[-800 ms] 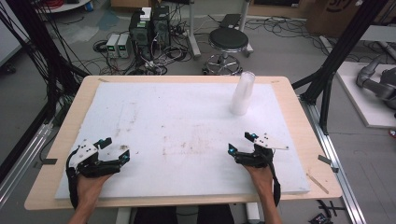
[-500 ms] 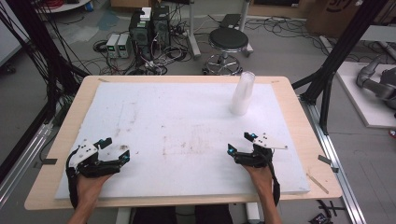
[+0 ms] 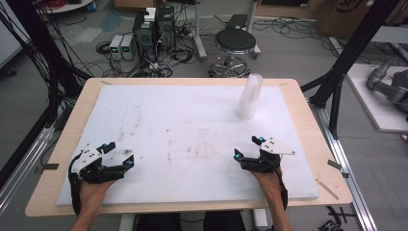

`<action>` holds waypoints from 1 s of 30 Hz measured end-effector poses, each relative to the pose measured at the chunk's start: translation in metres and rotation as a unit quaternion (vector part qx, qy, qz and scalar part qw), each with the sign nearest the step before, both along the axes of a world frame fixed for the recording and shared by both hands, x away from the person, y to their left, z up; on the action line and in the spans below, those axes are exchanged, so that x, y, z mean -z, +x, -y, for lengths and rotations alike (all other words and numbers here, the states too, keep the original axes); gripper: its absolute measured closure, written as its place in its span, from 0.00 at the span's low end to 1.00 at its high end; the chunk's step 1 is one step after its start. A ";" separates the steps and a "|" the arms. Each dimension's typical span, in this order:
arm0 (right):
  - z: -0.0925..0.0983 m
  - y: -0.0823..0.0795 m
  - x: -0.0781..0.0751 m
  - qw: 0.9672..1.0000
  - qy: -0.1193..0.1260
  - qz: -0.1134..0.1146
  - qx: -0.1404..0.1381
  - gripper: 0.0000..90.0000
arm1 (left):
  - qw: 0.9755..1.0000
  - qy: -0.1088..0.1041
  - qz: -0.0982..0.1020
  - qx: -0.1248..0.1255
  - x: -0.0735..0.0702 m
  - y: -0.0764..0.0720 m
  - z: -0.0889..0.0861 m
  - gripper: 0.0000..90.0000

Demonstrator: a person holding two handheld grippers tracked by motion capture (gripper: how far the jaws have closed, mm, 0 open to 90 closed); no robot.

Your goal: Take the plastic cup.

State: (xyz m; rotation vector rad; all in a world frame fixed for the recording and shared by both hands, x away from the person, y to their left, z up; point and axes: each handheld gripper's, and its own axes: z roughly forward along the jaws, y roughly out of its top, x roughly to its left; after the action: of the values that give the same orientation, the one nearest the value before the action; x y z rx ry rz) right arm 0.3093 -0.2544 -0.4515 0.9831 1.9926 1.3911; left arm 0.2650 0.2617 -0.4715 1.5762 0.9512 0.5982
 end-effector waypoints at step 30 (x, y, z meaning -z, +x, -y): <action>0.018 0.039 -0.136 0.995 -0.011 0.025 0.095 0.15 | 1.000 -0.001 -0.021 0.000 0.000 0.004 0.000 0.10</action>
State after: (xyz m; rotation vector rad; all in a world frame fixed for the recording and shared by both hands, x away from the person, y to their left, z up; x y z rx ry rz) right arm 0.3487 -0.2719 -0.3160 1.0869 1.8215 1.2754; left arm 0.2688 0.2619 -0.4712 1.5926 0.9816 0.5663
